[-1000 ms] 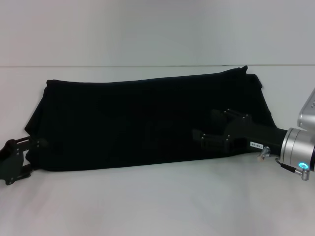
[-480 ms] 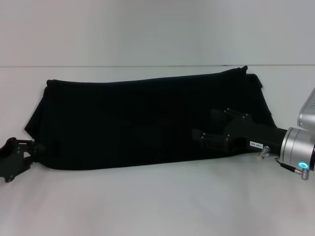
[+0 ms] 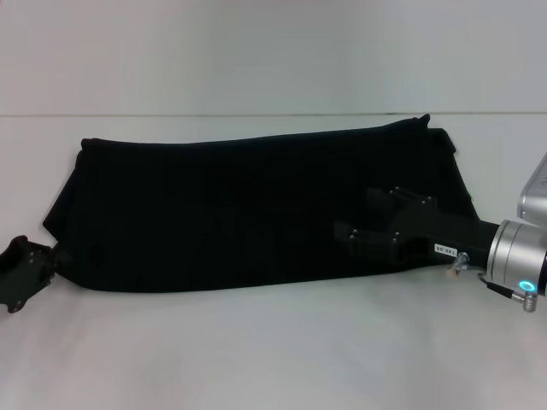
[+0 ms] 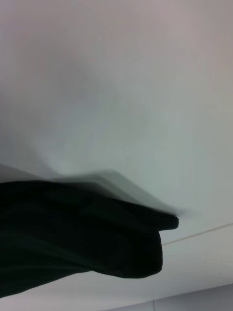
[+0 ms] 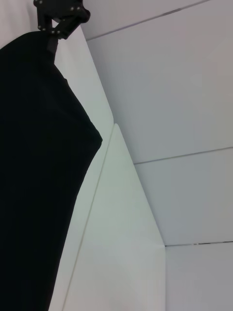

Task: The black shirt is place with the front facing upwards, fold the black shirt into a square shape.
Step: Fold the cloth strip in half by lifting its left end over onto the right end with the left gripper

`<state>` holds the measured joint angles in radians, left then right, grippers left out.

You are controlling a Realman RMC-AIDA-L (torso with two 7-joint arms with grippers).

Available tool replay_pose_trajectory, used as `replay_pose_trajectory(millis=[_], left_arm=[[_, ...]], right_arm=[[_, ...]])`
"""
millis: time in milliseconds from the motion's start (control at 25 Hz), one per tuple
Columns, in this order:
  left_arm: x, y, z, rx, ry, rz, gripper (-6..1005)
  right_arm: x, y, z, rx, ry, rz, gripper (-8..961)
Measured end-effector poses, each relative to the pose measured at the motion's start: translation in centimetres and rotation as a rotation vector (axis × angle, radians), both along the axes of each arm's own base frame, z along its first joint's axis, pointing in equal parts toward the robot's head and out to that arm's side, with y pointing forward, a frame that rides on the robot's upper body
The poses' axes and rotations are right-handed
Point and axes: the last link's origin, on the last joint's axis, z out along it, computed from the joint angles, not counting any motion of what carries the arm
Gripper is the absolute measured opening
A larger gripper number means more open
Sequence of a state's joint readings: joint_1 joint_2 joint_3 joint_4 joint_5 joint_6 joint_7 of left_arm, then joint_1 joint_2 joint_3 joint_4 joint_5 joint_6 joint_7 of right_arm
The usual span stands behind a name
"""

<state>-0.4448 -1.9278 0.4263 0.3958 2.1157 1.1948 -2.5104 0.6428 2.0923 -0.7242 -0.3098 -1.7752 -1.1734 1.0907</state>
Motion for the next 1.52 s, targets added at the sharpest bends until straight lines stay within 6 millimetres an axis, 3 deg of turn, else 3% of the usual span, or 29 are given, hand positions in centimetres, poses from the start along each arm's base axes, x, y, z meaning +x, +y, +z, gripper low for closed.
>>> replay_pose_trajectory(millis=[80, 440, 720, 880, 1000, 1160, 1280, 1400, 1520], left_arm=[[0.0, 0.0, 0.1, 0.006, 0.0, -0.003, 21], [-0.9, -0.2, 1.8, 0.1, -0.006, 0.008, 25], [-2.5, -0.9, 4.8, 0.18, 0.028, 0.049, 28], [-4.3, -1.9, 8.0, 0.272, 0.058, 0.109, 30], [-4.4, -2.0, 8.7, 0.287, 0.056, 0.105, 31], [-2.8, -0.8, 8.8, 0.277, 0.02, 0.037, 33], [-0.3, 1.1, 8.9, 0.271, -0.025, -0.063, 34], [3.3, 3.8, 8.8, 0.26, -0.074, -0.189, 35], [7.9, 6.8, 7.3, 0.207, -0.113, -0.328, 36]], right_arm=[[0.0, 0.0, 0.0, 0.003, 0.002, -0.001, 915], [0.4, 0.3, 0.4, 0.03, 0.015, -0.036, 912], [1.1, 0.8, 1.4, 0.082, 0.04, -0.088, 909], [1.7, 1.0, 1.6, 0.097, 0.035, -0.134, 908], [2.2, 0.9, 1.8, 0.105, 0.028, -0.154, 907], [2.8, 0.8, 1.8, 0.114, 0.014, -0.18, 905], [3.2, 0.7, 1.7, 0.117, 0.01, -0.199, 904], [3.6, 0.4, 1.7, 0.118, 0.012, -0.217, 903], [4.3, -0.1, 1.7, 0.125, 0.019, -0.241, 902]])
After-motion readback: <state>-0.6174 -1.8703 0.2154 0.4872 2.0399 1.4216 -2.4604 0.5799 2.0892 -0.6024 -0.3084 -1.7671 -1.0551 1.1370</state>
